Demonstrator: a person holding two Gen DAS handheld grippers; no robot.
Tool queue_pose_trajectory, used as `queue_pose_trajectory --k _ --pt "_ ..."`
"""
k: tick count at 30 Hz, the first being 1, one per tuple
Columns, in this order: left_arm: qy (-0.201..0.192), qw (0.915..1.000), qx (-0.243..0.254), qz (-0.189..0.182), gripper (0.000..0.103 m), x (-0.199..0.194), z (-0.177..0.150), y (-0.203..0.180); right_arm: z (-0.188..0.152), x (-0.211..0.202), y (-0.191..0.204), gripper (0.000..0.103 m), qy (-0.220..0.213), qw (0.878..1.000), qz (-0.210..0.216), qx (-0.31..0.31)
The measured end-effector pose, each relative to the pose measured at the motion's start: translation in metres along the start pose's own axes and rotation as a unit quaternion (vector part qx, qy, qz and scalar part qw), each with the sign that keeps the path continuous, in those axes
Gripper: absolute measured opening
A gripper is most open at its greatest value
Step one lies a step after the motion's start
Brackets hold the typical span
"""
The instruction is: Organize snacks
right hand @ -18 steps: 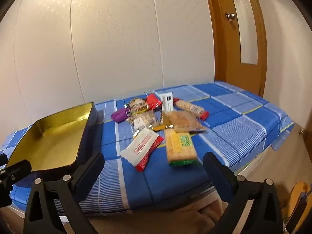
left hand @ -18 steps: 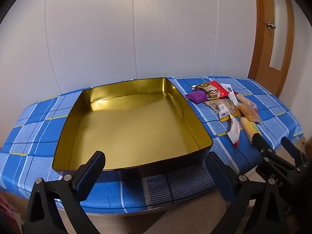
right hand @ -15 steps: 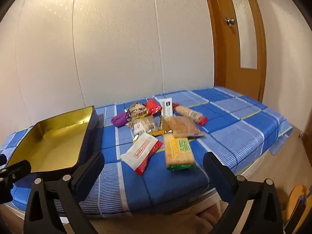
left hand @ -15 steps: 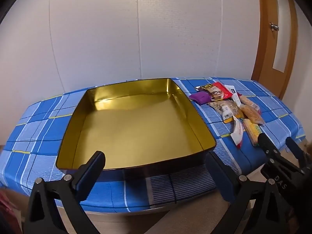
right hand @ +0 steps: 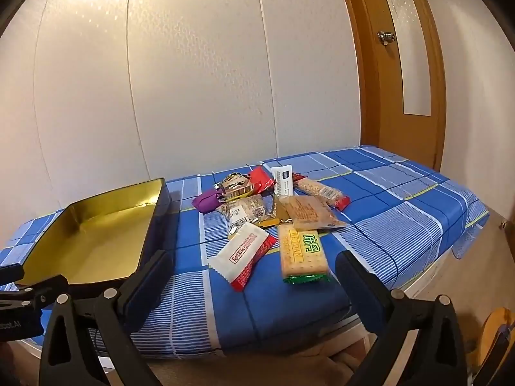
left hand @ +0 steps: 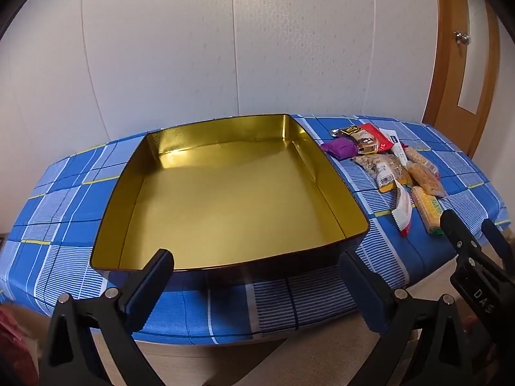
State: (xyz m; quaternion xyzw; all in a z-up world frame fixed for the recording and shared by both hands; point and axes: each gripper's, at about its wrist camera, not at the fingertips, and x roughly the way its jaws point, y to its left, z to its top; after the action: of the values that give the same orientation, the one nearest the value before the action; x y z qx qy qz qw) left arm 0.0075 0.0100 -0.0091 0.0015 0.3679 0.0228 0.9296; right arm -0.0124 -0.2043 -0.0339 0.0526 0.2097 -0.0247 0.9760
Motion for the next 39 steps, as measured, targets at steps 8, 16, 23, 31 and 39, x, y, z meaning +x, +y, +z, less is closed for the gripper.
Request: queue_pose_trajectory --k 8,16,23,31,39 --pt "-0.003 1.0 0.002 0.003 0.103 -0.0008 -0.0019 -0.0018 0.0009 -0.0008 -0.0021 0.103 -0.001 1.0 0.001 0.005" --pt "-0.004 1.0 0.002 0.007 0.103 -0.002 -0.0012 -0.003 0.0014 -0.0037 0.0003 0.103 -0.008 1.0 0.007 0.004" --pt "-0.008 0.9999 0.004 0.009 0.103 -0.0027 0.0011 -0.0019 0.0017 -0.0065 0.001 0.103 -0.015 1.0 0.012 0.005" --pt "-0.018 0.9997 0.009 0.011 0.103 -0.0058 0.002 -0.0027 0.0016 -0.0088 0.0015 0.103 -0.018 1.0 0.015 -0.001" --pt "-0.022 0.9996 0.013 0.011 0.103 -0.007 0.0026 -0.0056 0.0017 -0.0067 -0.0012 0.103 -0.014 1.0 0.014 0.006"
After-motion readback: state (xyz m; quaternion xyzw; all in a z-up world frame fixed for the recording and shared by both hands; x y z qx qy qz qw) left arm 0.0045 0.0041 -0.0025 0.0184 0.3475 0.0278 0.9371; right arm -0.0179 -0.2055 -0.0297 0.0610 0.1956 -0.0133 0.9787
